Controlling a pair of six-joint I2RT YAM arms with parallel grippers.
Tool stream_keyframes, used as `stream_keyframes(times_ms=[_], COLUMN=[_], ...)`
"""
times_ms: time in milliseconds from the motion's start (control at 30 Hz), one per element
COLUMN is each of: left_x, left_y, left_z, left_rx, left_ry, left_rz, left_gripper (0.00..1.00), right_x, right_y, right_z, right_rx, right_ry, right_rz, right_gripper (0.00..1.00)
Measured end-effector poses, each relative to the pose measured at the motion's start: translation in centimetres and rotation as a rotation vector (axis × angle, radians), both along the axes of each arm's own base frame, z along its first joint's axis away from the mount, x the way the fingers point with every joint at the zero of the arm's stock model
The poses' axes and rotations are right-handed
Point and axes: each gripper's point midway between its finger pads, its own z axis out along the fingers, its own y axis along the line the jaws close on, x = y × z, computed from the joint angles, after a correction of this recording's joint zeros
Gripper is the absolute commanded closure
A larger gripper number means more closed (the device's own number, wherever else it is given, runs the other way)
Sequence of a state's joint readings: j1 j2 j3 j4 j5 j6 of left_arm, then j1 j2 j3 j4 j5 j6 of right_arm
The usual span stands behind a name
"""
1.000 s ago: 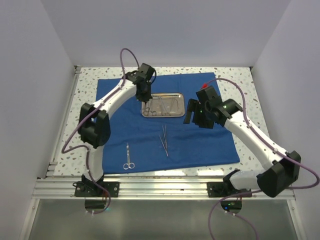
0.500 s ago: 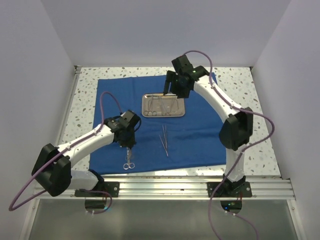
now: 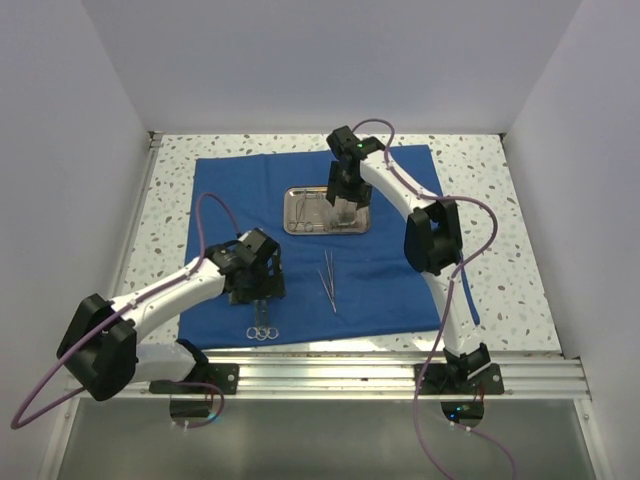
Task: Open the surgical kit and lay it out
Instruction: Pick up the medical item from the container.
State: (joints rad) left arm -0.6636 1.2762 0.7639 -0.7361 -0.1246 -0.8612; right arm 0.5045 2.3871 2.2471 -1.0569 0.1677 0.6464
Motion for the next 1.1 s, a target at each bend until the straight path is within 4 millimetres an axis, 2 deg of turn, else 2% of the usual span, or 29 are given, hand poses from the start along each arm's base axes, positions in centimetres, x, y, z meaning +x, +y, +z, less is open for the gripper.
stream_keyframes(times_ms=[133,267,367,467,533,567,733,900,1000,1100], left_x=[1.0,1.5,1.4,1.1,0.9,0.7,0.9,2.4,3.6,5.2], left_y=[-0.6,-0.9,-0.9,-0.6,-0.3,-0.2,-0.1,-0.9,-1.9,-2.8], left_z=[1.8,3.0,3.5,3.9,4.1,4.1,4.8,5.8,5.5,4.8], left_rx=[-0.023,-0.033,-0.033,-0.029,-0.024,-0.021,-0.013,-0.010,-0.007,0.006], left_ry=[-0.044,-0.059,-0.061,-0.059,-0.054,-0.051,-0.058,-0.087,-0.088,-0.077], left_rz=[0.003,0.003,0.004,0.004,0.004,0.004,-0.003,-0.021,-0.042,-0.064], left_gripper=[0.14,0.15,0.15,0.15,0.15,0.15,0.14,0.15,0.17,0.21], right_x=[0.1,0.3,0.6,1.0,1.1,1.1,1.1,0.2,-2.8,-6.4], right_y=[-0.4,-0.5,-0.6,-0.6,-0.7,-0.8,-0.9,-1.1,-1.8,-2.4], right_z=[-1.3,-2.7,-4.1,-4.3,-4.5,-4.5,-4.6,-4.3,-3.8,-1.4], right_rx=[-0.014,-0.023,-0.028,-0.028,-0.037,-0.037,-0.028,-0.003,0.009,0.034], right_ry=[0.020,0.033,0.045,0.034,0.037,0.038,0.036,0.026,0.066,0.085], right_rz=[-0.010,-0.020,-0.029,-0.041,-0.049,-0.051,-0.062,-0.060,-0.057,-0.043], right_gripper=[0.43,0.60,0.65,0.79,0.97,1.00,1.00,1.00,1.00,1.00])
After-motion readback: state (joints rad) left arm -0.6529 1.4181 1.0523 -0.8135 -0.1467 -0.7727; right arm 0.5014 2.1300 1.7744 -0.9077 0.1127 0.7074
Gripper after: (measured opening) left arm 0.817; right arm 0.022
